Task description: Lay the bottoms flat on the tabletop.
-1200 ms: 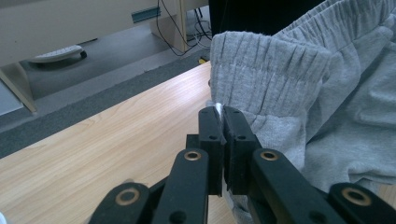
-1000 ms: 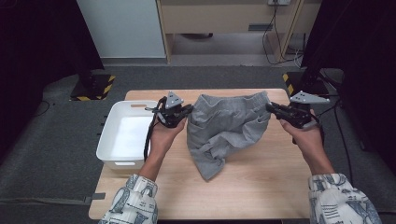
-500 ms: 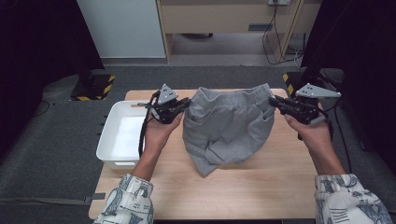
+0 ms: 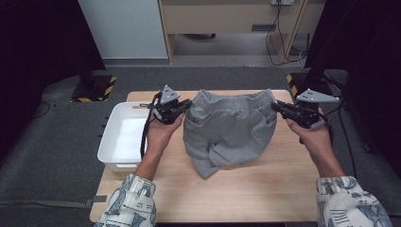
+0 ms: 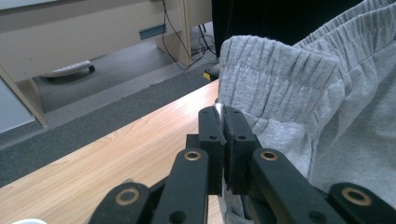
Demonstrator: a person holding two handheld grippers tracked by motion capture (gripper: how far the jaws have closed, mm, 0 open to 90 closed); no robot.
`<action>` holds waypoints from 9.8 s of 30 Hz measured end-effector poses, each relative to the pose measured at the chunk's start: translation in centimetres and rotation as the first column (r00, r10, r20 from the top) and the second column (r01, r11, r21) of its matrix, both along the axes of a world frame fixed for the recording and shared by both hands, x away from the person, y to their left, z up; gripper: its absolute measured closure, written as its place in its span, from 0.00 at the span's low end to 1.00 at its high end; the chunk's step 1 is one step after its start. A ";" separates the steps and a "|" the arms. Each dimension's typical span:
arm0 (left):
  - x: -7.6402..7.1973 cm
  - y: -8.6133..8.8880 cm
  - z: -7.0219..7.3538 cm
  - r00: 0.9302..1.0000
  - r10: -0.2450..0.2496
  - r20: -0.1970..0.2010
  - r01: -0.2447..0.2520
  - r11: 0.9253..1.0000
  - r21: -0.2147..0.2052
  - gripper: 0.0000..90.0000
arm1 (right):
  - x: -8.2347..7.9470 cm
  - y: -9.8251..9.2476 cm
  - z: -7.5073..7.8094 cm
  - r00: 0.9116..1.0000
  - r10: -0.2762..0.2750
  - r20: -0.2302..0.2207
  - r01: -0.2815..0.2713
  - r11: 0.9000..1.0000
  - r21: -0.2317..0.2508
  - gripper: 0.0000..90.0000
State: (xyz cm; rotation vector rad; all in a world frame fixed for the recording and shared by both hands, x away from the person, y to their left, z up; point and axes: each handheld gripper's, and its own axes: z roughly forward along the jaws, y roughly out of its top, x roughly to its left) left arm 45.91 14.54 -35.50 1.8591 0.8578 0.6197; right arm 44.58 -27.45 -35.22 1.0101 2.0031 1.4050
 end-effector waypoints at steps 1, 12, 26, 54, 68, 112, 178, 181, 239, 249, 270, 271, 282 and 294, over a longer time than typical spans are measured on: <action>0.1 0.0 -0.1 1.000 0.002 -0.001 -0.002 1.000 0.002 0.97 | 0.0 0.0 -0.2 1.000 -0.001 -0.001 0.001 1.000 0.002 0.90; 1.1 -0.2 -0.1 1.000 0.024 -0.004 -0.024 1.000 0.007 0.97 | 0.9 0.0 -1.1 1.000 -0.025 -0.018 0.025 1.000 0.011 0.90; 4.1 -0.4 -1.9 0.996 0.080 -0.028 -0.080 0.997 0.024 0.97 | 3.1 0.3 -3.0 0.997 -0.059 -0.049 0.060 0.998 0.003 0.90; 9.1 -2.0 -5.4 0.978 0.188 -0.094 -0.178 0.978 0.111 0.92 | 9.1 1.3 -6.0 0.974 -0.160 -0.161 0.150 0.986 -0.072 0.84; 8.8 -1.4 -6.6 0.967 0.218 -0.128 -0.204 0.972 0.118 0.52 | 9.0 1.3 -8.4 0.957 -0.177 -0.228 0.145 0.978 -0.150 0.38; 0.9 -3.1 -8.5 0.986 0.012 -0.169 0.007 0.994 0.109 0.12 | 1.2 2.9 -8.5 0.984 -0.009 -0.176 -0.015 0.991 -0.135 0.49; -8.6 -1.4 -15.0 0.961 -0.030 -0.276 0.094 0.971 0.221 0.27 | -3.7 3.8 -16.3 0.940 0.073 -0.334 -0.163 0.955 -0.249 0.85; -8.6 -1.5 -15.0 0.961 -0.029 -0.274 0.092 0.971 0.220 0.27 | -3.4 4.5 -16.2 0.939 0.080 -0.335 -0.169 0.954 -0.248 0.84; -8.2 -1.4 -14.9 0.966 -0.004 -0.259 0.065 0.972 0.227 0.27 | -3.2 9.1 -16.2 0.947 0.130 -0.293 -0.208 0.945 -0.253 0.51; -8.2 -1.4 -14.9 0.966 -0.008 -0.258 0.069 0.972 0.226 0.27 | -2.8 10.4 -16.8 0.951 0.133 -0.278 -0.216 0.931 -0.295 0.82; -8.0 -1.1 -14.9 0.965 0.001 -0.260 0.062 0.971 0.232 0.27 | -5.1 0.5 -13.1 0.971 0.026 -0.236 -0.065 0.985 -0.159 0.95; -8.0 -1.1 -14.9 0.965 0.001 -0.262 0.062 0.970 0.234 0.27 | -5.3 0.0 -13.1 0.972 0.016 -0.236 -0.055 0.986 -0.157 0.95; -8.2 -1.1 -14.7 0.966 -0.011 -0.258 0.075 0.968 0.240 0.28 | -5.2 -2.5 -14.5 0.965 -0.055 -0.258 0.017 0.989 -0.150 0.95; -8.1 -1.2 -14.9 0.964 -0.010 -0.266 0.077 0.967 0.244 0.28 | -0.8 2.8 -15.0 0.958 0.000 -0.287 -0.061 0.977 -0.206 0.93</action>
